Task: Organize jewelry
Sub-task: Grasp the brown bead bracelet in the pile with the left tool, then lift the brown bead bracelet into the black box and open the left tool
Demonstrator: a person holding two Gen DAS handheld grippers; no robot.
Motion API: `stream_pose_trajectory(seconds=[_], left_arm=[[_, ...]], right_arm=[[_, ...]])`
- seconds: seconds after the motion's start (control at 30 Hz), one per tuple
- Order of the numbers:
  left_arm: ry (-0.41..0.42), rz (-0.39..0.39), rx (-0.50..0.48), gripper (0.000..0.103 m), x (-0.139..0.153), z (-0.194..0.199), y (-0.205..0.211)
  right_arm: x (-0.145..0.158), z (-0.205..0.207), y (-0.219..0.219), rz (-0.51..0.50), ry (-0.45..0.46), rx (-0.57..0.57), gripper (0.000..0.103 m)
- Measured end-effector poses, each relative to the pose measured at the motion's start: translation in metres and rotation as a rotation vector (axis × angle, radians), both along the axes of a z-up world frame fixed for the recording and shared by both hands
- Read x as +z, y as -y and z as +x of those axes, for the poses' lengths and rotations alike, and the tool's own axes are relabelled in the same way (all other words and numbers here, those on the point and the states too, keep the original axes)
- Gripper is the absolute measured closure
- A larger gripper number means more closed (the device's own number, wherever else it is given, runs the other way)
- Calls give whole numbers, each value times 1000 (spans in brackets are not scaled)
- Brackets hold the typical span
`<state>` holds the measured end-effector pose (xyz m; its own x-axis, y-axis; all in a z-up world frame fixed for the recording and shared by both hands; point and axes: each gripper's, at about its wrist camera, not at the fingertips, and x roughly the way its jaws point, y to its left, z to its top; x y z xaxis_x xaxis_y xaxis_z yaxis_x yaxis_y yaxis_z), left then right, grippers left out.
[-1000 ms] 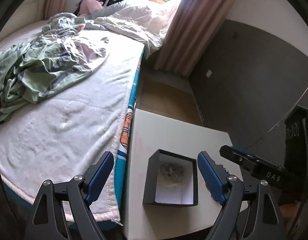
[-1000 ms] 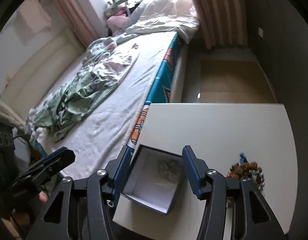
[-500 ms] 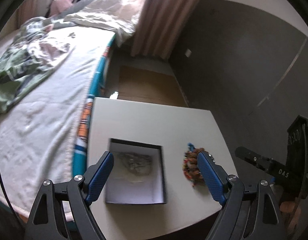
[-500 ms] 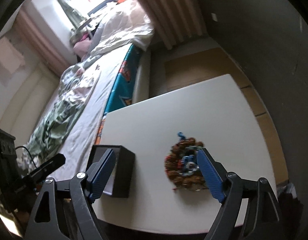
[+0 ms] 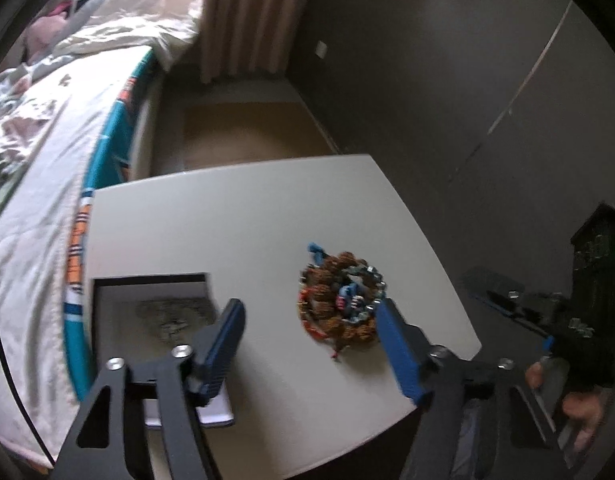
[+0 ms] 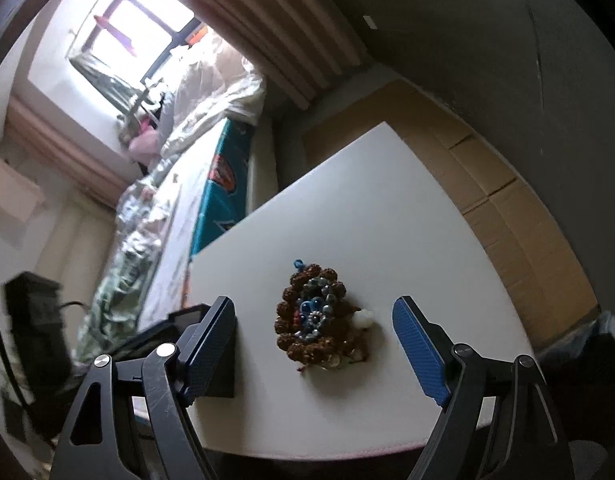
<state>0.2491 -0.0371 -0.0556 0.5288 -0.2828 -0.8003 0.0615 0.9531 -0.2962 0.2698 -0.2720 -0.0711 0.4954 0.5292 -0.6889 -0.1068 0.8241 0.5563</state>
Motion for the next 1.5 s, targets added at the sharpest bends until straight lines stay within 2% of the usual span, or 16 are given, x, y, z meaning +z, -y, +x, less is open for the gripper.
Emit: stream_pose_trajectory(seconds=[0.2, 0.27, 0.47, 0.6, 0.67, 0.77, 0.83, 1.13, 1.33, 1.5], left_arm=[[-75, 2, -21, 51, -25, 26, 28], [-122, 35, 3, 62, -37, 34, 33], [-191, 48, 34, 67, -63, 47, 43], [-213, 92, 44, 71, -74, 49, 50], [-229, 80, 56, 71, -80, 50, 49], [-226, 68, 73, 79, -85, 47, 48], [-208, 56, 77, 83, -80, 44, 47], [-87, -11, -21, 83, -23, 31, 55], [-23, -36, -41, 83, 4, 22, 52], [19, -45, -23, 83, 21, 15, 34]], right_arm=[[-12, 3, 21, 20, -46, -49, 20], [-13, 3, 27, 26, -44, -72, 20], [-16, 7, 35, 48, -59, -91, 20], [-16, 7, 35, 56, -58, -96, 20], [-18, 8, 33, 55, -66, -97, 20], [-17, 8, 32, 52, -66, -92, 20], [-15, 7, 31, 50, -61, -89, 20], [-11, 6, 27, 37, -46, -83, 21], [-16, 8, 20, 44, -61, -53, 26], [-24, 13, 2, 29, -91, 1, 35]])
